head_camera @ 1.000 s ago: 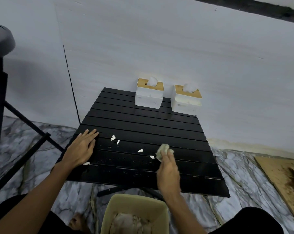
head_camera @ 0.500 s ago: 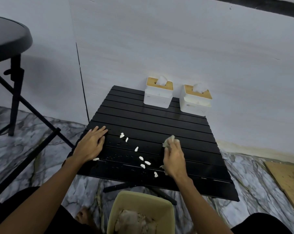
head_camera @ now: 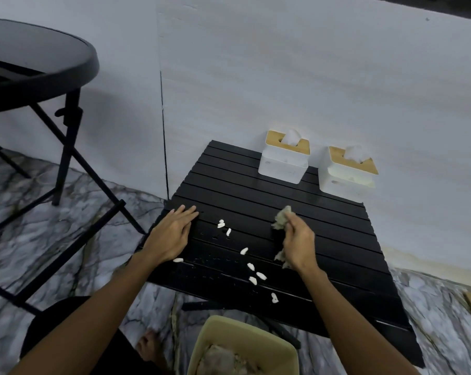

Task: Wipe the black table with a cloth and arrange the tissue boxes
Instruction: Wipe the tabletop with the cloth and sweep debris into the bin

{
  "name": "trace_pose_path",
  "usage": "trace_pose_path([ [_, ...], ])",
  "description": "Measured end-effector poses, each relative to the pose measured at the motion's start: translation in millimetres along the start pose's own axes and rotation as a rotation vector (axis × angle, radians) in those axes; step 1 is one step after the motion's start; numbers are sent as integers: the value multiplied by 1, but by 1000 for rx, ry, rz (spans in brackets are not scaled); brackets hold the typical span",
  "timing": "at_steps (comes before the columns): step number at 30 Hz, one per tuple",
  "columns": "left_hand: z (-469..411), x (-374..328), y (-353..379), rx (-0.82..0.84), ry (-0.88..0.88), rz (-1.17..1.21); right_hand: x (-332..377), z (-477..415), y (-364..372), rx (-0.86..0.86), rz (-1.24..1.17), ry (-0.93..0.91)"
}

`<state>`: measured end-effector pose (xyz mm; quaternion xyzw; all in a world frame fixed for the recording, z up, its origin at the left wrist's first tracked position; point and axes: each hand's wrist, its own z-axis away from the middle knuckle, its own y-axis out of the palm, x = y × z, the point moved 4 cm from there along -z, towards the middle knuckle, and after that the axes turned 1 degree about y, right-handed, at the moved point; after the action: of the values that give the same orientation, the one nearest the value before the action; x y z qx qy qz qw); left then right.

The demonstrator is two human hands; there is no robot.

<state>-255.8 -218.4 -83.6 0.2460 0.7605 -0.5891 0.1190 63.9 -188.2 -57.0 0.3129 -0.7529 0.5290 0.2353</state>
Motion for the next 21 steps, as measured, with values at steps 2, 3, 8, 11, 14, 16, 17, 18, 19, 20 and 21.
trace_pose_path([
  [2,0,0,0,-18,1,-1,-6,-25,24,46,67,66],
  [3,0,0,-1,-24,2,-2,-4,-36,39,93,82,60],
  [8,0,2,0,-42,12,-4,45,-57,97,349,44,-198],
  [11,0,2,-2,-53,19,-13,65,-50,109,511,-6,-361],
  [14,0,2,-3,-49,28,-22,78,-31,102,618,-60,-477],
  [16,0,2,-3,-50,30,-23,83,-14,91,670,-94,-521],
  [17,0,3,-3,-52,31,-25,83,-6,85,696,-105,-535],
  [18,0,3,-3,-52,32,-25,81,0,79,712,-118,-535],
  [19,0,4,-3,-47,32,-22,77,4,71,715,-138,-514],
  [20,1,4,-3,-40,30,-21,72,6,64,703,-169,-471],
  [21,1,5,-3,-32,28,-19,69,4,57,668,-207,-420],
])
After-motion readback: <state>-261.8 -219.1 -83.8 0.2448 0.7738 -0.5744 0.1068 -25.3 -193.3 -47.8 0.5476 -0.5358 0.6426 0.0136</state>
